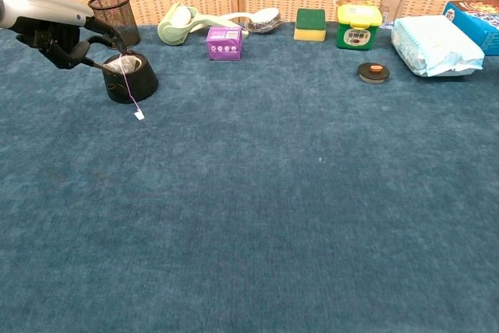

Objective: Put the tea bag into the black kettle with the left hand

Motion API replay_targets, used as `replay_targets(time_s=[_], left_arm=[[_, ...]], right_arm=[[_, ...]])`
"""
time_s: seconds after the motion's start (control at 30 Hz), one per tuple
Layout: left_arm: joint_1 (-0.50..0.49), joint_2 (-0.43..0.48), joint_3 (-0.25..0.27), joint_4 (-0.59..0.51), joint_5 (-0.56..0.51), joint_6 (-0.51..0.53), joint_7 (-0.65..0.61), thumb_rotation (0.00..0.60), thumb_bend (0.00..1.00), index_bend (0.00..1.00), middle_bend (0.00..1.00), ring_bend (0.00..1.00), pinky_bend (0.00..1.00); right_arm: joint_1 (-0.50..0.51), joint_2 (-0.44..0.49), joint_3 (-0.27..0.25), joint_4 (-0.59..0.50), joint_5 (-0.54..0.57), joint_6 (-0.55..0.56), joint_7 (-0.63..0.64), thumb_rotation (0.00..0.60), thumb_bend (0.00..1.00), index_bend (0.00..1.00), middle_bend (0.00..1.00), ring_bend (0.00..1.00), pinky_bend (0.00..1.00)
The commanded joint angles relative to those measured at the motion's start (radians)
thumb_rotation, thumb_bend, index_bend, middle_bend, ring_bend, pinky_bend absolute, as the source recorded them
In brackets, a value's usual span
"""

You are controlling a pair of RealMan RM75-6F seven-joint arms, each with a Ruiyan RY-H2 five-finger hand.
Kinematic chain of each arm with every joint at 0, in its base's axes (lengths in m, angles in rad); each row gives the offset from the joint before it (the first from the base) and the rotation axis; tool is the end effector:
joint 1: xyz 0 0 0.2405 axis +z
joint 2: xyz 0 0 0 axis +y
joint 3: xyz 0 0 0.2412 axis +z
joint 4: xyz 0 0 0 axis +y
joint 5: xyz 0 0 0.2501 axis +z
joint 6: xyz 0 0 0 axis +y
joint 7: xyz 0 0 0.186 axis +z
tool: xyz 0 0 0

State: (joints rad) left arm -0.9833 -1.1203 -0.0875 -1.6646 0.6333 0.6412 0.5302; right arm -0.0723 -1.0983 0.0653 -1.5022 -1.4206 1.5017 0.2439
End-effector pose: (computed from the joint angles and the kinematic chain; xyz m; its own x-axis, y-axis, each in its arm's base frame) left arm -0.1583 0.4200 0.0094 0.6243 0.4533 0.6362 0.7801 -0.3175 -0.5392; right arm -0.3818 -0.1729 0.1503 0.2870 0.0134 0.9578 -0.9357 0.2181 0.2774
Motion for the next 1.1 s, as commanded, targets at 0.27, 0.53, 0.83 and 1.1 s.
replay_targets(time_s=[0.27,0.53,0.83,1.1], left_arm=[[-0.172,0.015,0.150,0.039,-0.313,-0.052,0.050,0.600,1.00,0.00,1.00,1.00,0.92],[-0.210,-0.039,0.195,0.121,-0.366,-0.084,0.017,0.600,1.00,0.00,1.00,1.00,0.92],[-0.226,-0.074,0.210,0.149,-0.341,-0.086,-0.029,0.600,1.00,0.00,1.00,1.00,0.92],[-0.235,-0.101,0.215,0.180,-0.324,-0.091,-0.070,0.600,1.00,0.00,1.00,1.00,0.92]], right_arm=[[0.006,-0.002,0.001,0.010,0.005,-0.013,0.009,0.600,0.10,0.26,0.37,0.31,0.43],[0.005,-0.004,0.003,0.013,0.010,-0.015,0.010,0.600,0.10,0.26,0.37,0.31,0.43],[0.003,-0.003,0.004,0.013,0.015,-0.017,0.011,0.600,0.10,0.26,0.37,0.31,0.43],[0.000,-0.004,0.004,0.017,0.020,-0.018,0.014,0.600,0.10,0.26,0.37,0.31,0.43]])
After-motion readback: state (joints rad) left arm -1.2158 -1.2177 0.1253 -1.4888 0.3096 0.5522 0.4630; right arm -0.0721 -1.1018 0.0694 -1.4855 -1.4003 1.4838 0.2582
